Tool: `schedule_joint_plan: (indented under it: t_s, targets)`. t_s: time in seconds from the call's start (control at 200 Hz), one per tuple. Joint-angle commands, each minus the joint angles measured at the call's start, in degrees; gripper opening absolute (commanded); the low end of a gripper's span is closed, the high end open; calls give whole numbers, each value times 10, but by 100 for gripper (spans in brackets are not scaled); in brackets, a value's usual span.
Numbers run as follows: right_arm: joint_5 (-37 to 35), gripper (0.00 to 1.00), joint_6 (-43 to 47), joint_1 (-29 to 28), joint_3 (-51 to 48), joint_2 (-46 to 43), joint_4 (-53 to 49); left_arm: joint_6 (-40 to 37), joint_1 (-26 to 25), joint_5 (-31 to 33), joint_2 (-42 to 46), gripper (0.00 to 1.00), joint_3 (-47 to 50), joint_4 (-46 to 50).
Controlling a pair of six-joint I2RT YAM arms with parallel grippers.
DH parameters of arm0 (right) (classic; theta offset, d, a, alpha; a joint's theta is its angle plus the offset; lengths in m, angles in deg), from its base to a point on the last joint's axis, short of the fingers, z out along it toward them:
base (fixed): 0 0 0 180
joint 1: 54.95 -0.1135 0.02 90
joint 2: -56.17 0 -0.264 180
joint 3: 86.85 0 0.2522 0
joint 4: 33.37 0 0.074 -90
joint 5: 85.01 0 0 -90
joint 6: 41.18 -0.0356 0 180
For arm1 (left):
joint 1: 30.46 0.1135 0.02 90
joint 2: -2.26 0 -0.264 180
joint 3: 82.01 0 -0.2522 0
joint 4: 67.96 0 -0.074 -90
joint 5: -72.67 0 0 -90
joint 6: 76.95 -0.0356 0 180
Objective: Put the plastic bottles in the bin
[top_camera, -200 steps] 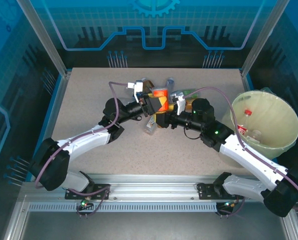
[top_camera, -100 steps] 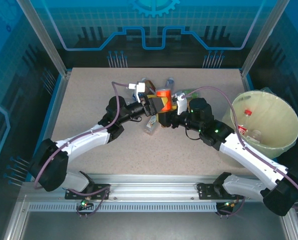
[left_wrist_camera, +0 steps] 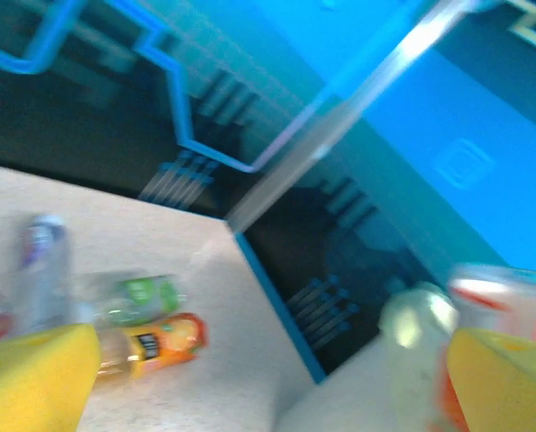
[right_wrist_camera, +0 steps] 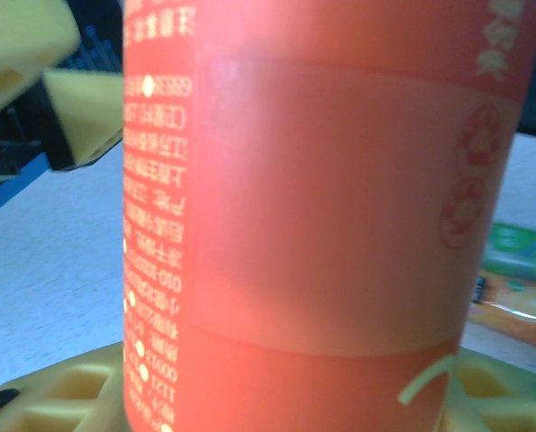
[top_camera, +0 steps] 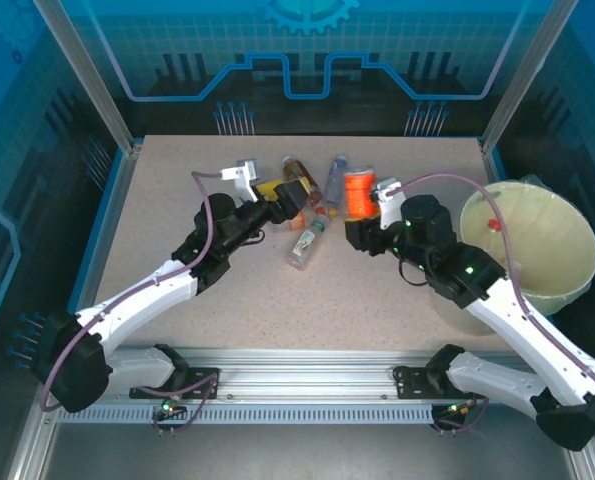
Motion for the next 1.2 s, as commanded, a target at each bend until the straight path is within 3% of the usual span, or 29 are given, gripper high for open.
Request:
schedule_joint_plan:
  t_s: [0.0,0.305,0.705,0.92,1.191]
  targets:
    - [-116,43,16,27,43,-25,-90,44,25,96,5,99,22,84]
    - [-134,43,31,193,92,-81,-177,73,39,89,-26,99,4,145]
    - [-116,43,8,426,96,-61,-298,87,46,76,-57,99,-24,195]
    - [-101,47,-8,476,77,-45,-319,89,48,72,-66,99,-26,218]
    - [-107,51,-19,482,56,-52,-326,94,54,70,-106,99,-34,283]
